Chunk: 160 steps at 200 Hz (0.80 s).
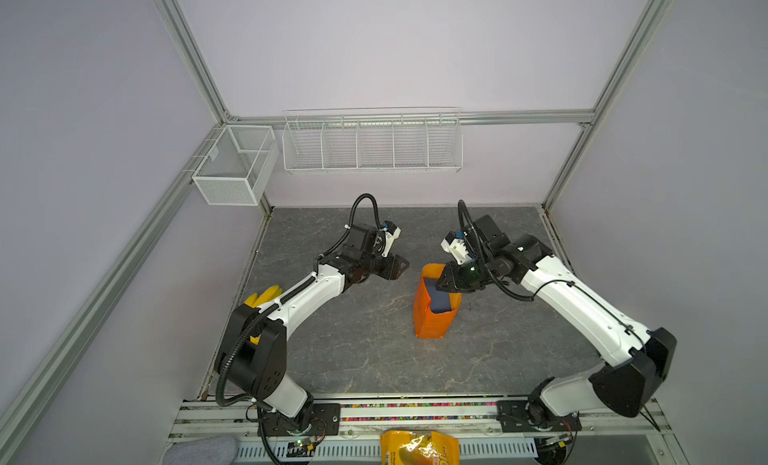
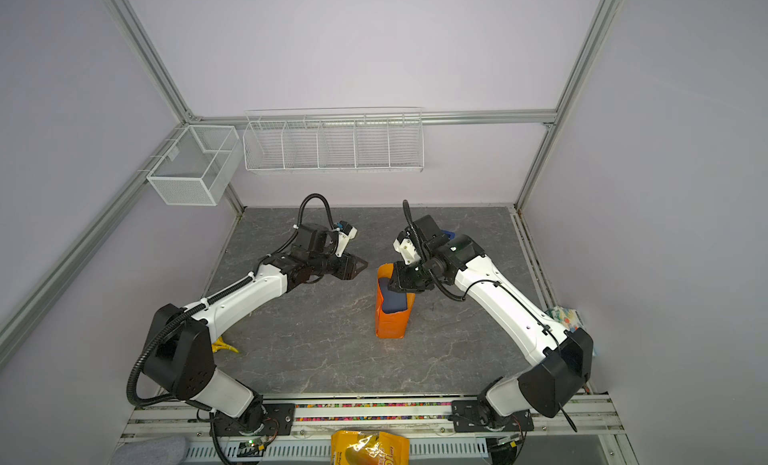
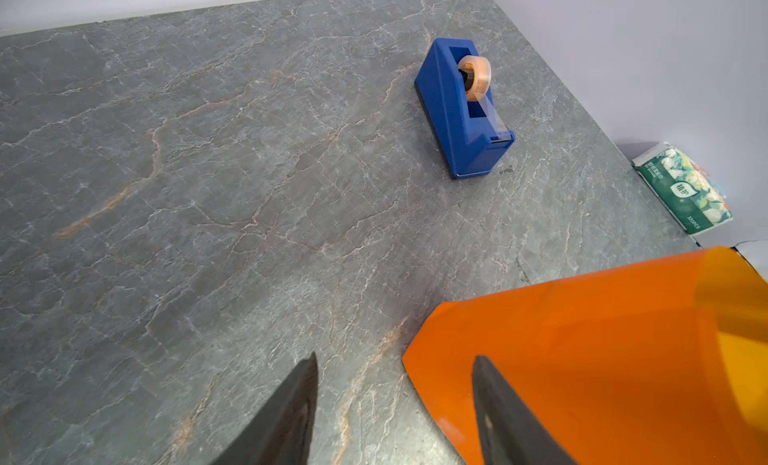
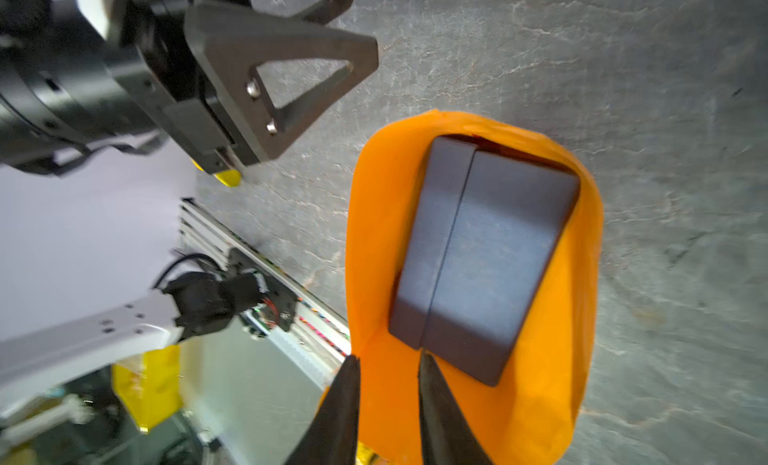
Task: Wrap the gift box in paper
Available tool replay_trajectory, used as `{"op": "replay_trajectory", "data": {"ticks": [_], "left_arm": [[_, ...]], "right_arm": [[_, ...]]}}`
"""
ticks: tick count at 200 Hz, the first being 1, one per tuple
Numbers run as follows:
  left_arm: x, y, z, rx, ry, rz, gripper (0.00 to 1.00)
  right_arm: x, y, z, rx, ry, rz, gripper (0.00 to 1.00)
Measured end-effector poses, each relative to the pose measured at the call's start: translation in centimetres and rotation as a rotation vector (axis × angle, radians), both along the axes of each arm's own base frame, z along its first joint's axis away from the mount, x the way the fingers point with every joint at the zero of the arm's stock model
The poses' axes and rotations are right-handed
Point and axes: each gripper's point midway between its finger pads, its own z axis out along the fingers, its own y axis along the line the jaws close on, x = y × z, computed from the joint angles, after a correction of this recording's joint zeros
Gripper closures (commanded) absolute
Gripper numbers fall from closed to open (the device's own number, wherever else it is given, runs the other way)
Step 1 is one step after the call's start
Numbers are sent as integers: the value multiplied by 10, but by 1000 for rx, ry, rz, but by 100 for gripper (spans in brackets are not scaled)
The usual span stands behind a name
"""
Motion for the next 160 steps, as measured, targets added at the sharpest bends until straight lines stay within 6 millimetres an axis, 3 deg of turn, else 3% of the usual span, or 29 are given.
{"op": "replay_trajectory", "data": {"ticks": [50,94,124,160], "left_arm": [[-3,2,0,-8,1,8,42],[-3,5,-2,-7,4,13,42],[-3,7,-1,-9,3,16,42],[-1,9,-1,-10,4,21,42]], "right_arm": [[6,8,-37,-200,15,42,87],[15,12,-61,-289,18,45,91],[21,11,-88,-340,23,39,93],[23,15,-89,-314,-3,35,93]]}}
